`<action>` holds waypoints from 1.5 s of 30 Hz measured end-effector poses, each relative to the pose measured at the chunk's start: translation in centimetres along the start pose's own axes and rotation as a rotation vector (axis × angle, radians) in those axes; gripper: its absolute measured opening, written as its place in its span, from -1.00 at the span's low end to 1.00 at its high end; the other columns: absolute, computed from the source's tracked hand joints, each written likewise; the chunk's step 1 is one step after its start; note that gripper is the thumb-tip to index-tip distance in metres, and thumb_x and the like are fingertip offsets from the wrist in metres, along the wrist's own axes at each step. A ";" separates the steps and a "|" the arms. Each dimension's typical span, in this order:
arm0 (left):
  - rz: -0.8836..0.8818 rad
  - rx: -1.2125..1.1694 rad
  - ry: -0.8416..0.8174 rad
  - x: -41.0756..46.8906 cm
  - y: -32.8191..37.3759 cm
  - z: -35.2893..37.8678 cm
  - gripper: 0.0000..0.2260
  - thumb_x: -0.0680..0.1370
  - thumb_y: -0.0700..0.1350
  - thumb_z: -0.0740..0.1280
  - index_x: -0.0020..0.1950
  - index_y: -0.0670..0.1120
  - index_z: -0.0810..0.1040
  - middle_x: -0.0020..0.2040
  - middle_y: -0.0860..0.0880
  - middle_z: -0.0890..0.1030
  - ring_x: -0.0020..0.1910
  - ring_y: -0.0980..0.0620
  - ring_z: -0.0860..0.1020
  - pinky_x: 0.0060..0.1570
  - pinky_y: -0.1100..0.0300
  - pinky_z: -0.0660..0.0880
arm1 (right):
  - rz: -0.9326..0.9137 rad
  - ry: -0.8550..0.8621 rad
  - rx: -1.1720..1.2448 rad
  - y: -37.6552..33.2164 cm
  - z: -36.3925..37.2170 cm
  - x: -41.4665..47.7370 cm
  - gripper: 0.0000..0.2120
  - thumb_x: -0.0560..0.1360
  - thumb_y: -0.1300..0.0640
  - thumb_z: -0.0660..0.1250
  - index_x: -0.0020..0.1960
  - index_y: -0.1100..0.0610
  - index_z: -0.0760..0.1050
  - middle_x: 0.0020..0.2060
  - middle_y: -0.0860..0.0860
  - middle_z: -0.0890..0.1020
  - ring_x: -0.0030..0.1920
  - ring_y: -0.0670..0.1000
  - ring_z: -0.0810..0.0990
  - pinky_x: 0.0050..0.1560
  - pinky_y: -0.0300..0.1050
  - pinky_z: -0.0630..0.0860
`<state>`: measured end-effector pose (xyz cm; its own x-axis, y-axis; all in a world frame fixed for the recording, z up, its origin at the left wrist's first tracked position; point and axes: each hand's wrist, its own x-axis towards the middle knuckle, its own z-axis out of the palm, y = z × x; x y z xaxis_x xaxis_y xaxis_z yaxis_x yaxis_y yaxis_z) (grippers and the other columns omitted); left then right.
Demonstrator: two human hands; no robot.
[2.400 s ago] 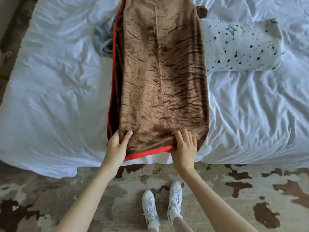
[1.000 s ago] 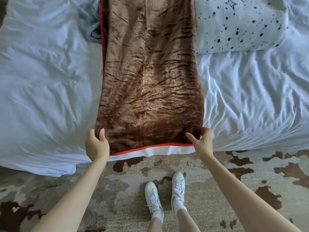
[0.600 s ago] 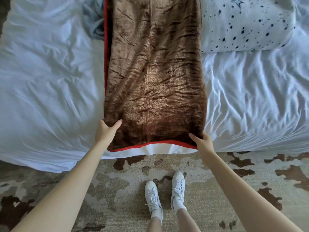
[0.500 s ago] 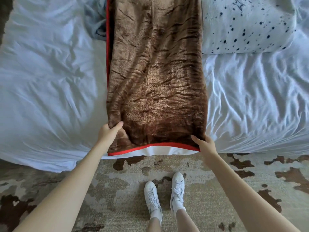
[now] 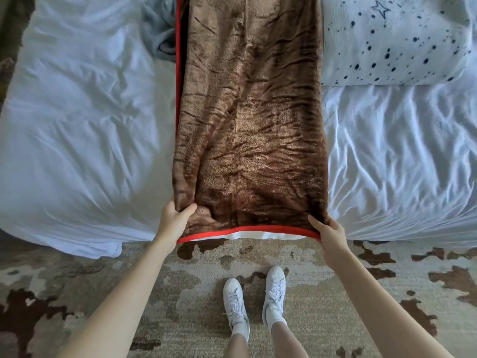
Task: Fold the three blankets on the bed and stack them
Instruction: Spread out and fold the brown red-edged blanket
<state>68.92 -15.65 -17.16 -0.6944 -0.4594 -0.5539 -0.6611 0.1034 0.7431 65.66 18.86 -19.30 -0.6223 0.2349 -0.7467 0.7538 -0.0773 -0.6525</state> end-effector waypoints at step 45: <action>0.510 0.518 0.062 0.0 6.9 5.3 -0.78 0.49 -0.34 0.27 0.04 -0.07 0.51 0.06 -0.01 0.53 0.00 0.00 0.55 -0.18 0.20 0.50 | -0.502 0.144 -0.316 -9.2 7.7 -3.9 -0.79 0.44 0.29 0.27 0.01 0.07 0.51 -0.33 -0.03 0.47 -0.50 -0.15 0.36 -0.49 -0.30 0.34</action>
<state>62.83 -10.22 -14.05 -0.9448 -0.2899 -0.1527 -0.3198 0.7148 0.6219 59.48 11.18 -11.38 -0.8997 0.2987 -0.3184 0.4157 0.3633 -0.8338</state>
